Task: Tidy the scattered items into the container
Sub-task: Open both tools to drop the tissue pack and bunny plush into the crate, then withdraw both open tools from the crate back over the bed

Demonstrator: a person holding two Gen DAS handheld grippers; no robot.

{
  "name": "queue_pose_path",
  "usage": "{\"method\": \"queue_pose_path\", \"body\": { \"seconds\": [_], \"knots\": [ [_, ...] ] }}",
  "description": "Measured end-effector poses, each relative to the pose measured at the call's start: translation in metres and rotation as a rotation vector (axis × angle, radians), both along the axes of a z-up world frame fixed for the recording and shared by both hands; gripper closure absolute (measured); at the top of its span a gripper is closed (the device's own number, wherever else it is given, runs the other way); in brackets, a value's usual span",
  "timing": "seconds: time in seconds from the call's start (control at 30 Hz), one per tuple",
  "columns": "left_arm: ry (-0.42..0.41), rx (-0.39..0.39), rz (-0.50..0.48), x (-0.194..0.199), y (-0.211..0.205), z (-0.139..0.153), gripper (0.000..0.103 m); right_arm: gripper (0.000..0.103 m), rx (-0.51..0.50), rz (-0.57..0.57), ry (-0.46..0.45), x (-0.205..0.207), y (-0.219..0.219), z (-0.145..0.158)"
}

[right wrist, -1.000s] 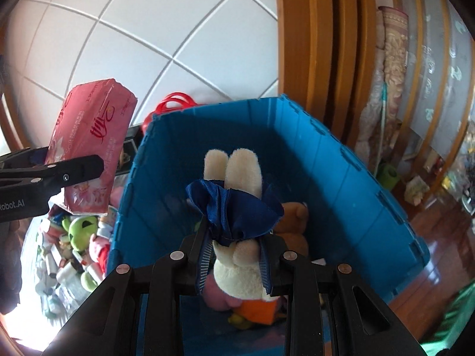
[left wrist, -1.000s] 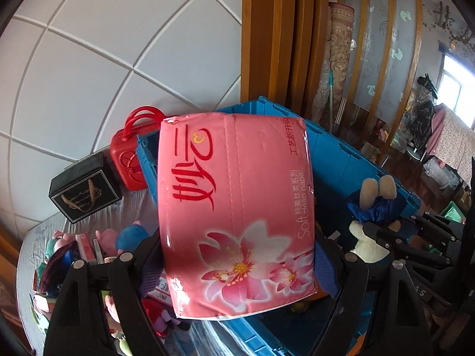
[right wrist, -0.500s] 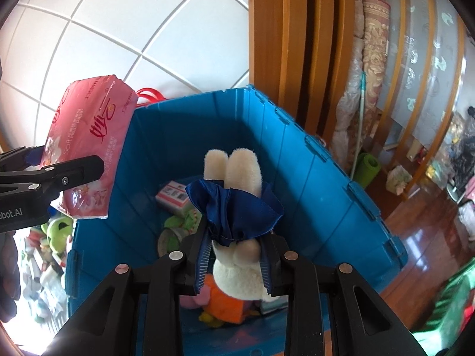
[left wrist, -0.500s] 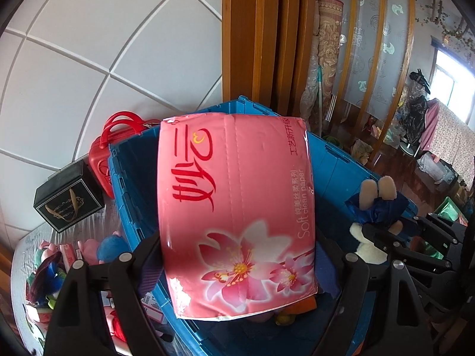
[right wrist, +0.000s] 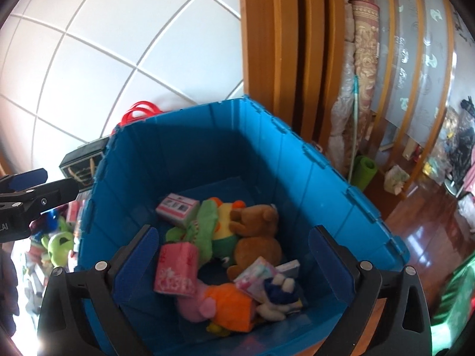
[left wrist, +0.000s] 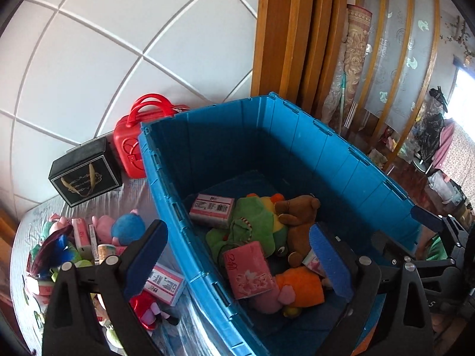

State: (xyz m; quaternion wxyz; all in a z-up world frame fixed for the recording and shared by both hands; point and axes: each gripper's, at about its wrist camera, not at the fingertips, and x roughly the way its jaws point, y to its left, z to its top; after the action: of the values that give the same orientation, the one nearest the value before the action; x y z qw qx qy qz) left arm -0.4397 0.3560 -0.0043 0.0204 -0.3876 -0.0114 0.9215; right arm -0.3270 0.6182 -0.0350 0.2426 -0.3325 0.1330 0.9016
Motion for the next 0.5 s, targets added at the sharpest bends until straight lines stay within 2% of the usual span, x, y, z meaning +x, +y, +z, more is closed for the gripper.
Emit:
{"method": "queue_pose_path", "body": {
  "seconds": [0.23, 0.5],
  "knots": [
    [-0.013, -0.009, 0.072, 0.046, -0.049, -0.002, 0.005, 0.0, 0.009, 0.069, -0.003, -0.012, -0.056, 0.008],
    [-0.024, -0.009, 0.201, 0.129, -0.136, 0.0, 0.001, 0.0, 0.013, 0.172, -0.005, -0.026, -0.159, 0.027]
  ]
}}
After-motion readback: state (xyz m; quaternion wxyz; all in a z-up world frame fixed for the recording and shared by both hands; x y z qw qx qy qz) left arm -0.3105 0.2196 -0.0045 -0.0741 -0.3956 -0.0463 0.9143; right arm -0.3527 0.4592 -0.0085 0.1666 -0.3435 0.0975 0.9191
